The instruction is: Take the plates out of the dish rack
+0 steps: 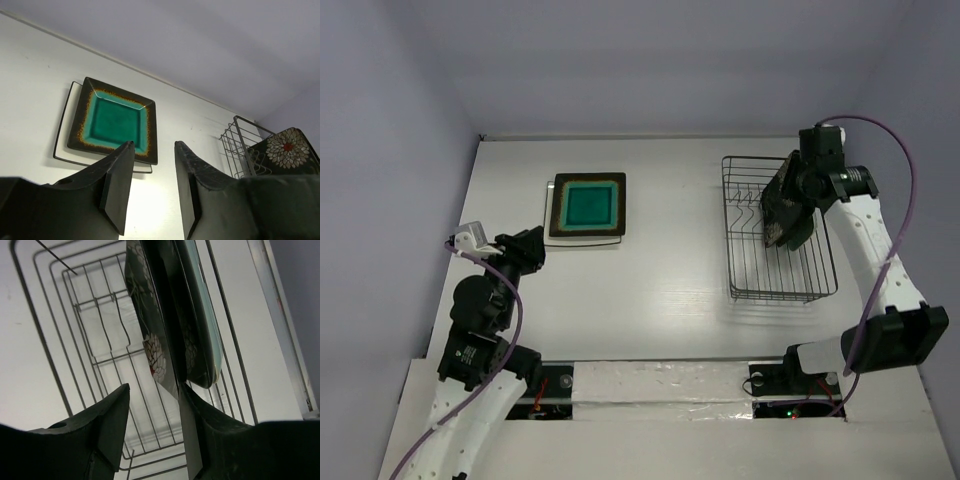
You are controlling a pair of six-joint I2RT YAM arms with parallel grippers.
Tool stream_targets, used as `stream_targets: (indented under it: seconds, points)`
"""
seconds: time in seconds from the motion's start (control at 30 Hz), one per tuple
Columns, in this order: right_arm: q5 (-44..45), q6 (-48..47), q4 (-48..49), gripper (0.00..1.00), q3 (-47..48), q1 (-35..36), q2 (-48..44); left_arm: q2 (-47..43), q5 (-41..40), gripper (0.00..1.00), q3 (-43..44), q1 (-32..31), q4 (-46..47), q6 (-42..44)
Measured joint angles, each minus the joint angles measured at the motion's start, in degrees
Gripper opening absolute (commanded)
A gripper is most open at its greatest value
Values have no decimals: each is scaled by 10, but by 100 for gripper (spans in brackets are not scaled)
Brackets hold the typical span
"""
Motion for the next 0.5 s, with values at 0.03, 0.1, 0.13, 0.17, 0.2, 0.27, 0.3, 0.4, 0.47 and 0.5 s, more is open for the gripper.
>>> stream_targets:
  seconds: [0.03, 0.1, 0.13, 0.17, 0.2, 0.27, 0.3, 0.4, 0.47, 0.5]
  points:
    - [0, -3, -8, 49, 5, 0, 15, -1, 0, 36, 0, -2, 0, 0]
    - [3, -9, -19, 49, 19, 0, 38, -3, 0, 37, 0, -7, -1, 0]
    - [3, -10, -22, 49, 28, -2, 50, -4, 0, 37, 0, -8, -1, 0]
    - [6, -12, -24, 49, 37, -2, 59, -5, 0, 37, 0, -9, -1, 0]
    - [12, -14, -29, 49, 49, -3, 68, -5, 0, 38, 0, -10, -1, 0]
    - [24, -17, -30, 48, 68, -3, 83, -5, 0, 38, 0, -10, -1, 0]
    - [33, -19, -32, 48, 76, -3, 91, -5, 0, 38, 0, -10, -1, 0]
    - [54, -25, -34, 48, 94, -3, 113, -6, 0, 39, 0, -10, -1, 1]
    - [67, -29, -35, 48, 95, -3, 130, -7, 0, 39, 0, -10, 0, 1]
    - [74, -31, -36, 47, 95, -3, 140, -9, 0, 39, 0, -10, -1, 1]
